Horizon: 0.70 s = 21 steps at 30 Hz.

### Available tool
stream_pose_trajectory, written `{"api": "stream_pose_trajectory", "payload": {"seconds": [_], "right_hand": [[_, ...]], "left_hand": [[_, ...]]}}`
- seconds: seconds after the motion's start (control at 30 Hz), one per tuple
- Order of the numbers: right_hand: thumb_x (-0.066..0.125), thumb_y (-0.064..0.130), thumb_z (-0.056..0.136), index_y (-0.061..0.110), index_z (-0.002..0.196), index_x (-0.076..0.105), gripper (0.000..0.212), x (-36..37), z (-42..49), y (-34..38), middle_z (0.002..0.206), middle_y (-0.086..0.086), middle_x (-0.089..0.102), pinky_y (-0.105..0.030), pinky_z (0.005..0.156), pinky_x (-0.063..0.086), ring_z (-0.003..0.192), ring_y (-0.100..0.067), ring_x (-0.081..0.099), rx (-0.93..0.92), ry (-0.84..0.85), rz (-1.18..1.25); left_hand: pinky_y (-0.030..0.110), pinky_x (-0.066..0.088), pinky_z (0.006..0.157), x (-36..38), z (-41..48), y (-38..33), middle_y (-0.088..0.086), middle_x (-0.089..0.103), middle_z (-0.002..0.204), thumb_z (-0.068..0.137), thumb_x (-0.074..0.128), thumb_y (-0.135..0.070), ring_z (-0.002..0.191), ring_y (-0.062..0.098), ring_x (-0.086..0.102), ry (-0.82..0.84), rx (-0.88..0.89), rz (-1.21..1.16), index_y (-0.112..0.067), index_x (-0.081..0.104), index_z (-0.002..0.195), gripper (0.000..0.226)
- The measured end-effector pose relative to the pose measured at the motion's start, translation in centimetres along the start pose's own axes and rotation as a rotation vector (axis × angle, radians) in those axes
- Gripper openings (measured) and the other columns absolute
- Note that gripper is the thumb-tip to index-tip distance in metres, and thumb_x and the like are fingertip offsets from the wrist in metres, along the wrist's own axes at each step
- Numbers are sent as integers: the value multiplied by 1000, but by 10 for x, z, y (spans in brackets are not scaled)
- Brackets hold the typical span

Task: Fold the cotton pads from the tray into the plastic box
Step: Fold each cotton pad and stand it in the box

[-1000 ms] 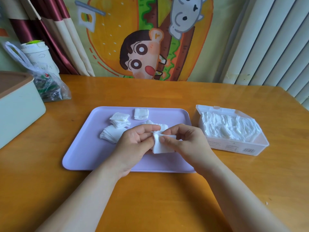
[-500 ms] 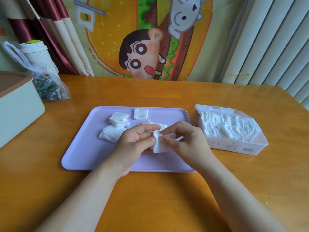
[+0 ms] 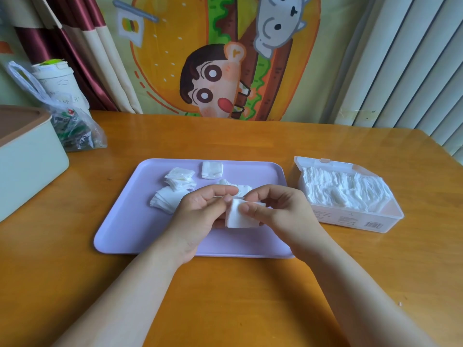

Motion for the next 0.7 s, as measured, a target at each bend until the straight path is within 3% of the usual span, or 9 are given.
{"api": "stream_pose_trajectory", "payload": {"seconds": [0.07, 0.17, 0.3, 0.47, 0.7], "right_hand": [[87, 14, 86, 12, 86, 79, 8, -1, 0, 1, 99, -30, 72, -41, 72, 53, 79, -25, 64, 35, 8, 55], [86, 12, 87, 9, 87, 78, 8, 0, -1, 1, 95, -32, 72, -38, 70, 52, 73, -24, 64, 61, 22, 70], [86, 15, 87, 11, 86, 79, 8, 1, -1, -4, 89, -30, 73, -41, 72, 51, 69, -22, 63, 85, 4, 6], [86, 15, 87, 11, 87, 79, 8, -1, 0, -5, 86, -28, 73, -41, 71, 51, 69, -22, 63, 86, -10, 19], [86, 14, 88, 11, 85, 77, 9, 0, 1, -10, 74, -13, 69, -41, 70, 51, 68, -23, 61, 114, -9, 73]], "left_hand": [[36, 60, 88, 2, 0, 0, 7, 79, 94, 104, 59, -11, 90, 17, 74, 9, 6, 3, -16, 76, 114, 20], [30, 59, 86, 4, -1, 0, 5, 80, 95, 105, 59, -10, 89, 15, 74, 29, 15, 28, -16, 74, 116, 20], [26, 57, 80, 6, -2, 0, 2, 80, 92, 106, 56, -8, 85, 13, 74, 64, 23, 61, -15, 73, 118, 22], [32, 55, 87, 6, -2, 0, -1, 79, 87, 106, 55, -8, 85, 13, 73, 79, 37, 77, -15, 73, 118, 22], [32, 57, 85, 6, -2, 0, -1, 76, 84, 106, 56, -10, 85, 14, 72, 84, 39, 82, -17, 75, 116, 22]]}}
Point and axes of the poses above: each hand's wrist, its own z-axis towards the middle knuckle, its own x-axis out of the palm, y = z × x, the point moved 6 cm from there along z, towards the middle knuckle
